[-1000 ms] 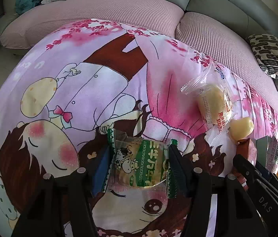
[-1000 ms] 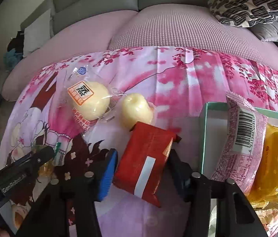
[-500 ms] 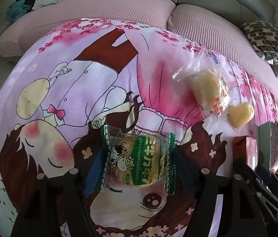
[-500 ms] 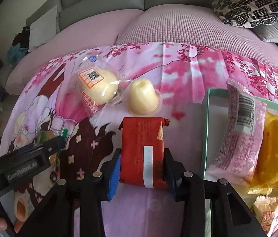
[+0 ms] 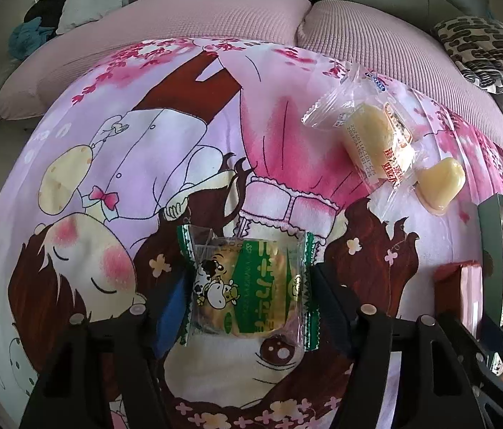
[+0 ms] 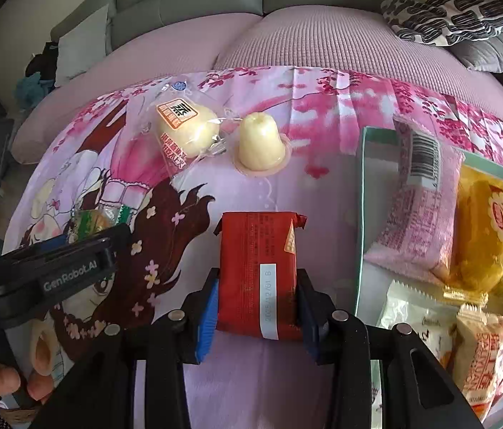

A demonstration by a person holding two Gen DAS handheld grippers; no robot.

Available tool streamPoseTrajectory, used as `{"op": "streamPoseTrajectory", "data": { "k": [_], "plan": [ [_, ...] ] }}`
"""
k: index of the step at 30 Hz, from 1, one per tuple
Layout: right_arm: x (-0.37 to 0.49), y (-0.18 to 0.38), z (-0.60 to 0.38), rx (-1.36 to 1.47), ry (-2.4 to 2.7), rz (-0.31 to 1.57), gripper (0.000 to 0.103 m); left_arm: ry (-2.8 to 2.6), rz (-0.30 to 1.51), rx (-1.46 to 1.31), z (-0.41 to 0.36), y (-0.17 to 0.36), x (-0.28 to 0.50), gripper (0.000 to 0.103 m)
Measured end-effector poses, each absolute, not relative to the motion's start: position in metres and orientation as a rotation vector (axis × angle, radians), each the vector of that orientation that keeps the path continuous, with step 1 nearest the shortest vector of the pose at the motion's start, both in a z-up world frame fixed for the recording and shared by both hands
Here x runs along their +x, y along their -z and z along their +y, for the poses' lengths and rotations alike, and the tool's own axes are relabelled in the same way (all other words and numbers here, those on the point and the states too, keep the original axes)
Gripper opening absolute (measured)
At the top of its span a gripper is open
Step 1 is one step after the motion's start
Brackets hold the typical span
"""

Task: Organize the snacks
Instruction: 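Lift the green cracker pack and red box and carry them over the tray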

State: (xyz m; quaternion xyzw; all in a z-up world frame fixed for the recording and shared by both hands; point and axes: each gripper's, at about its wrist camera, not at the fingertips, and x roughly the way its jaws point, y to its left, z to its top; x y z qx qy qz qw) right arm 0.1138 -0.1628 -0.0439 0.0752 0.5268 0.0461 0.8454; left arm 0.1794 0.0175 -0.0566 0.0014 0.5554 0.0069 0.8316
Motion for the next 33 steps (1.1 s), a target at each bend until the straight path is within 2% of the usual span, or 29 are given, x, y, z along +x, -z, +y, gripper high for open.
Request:
{"op": "streamPoseTrajectory", "data": {
  "k": [15, 33],
  "plan": [
    [0.089, 0.021, -0.179, 0.223, -0.106, 1.06, 0.042, 0.003, 1.168, -0.025, 0.007, 0.046, 0.159, 0.058],
    [0.063, -0.026, -0.233, 0.34, -0.064, 0.926, 0.042, 0.126, 1.058, -0.049, -0.027, -0.006, 0.141, 0.057]
  ]
}}
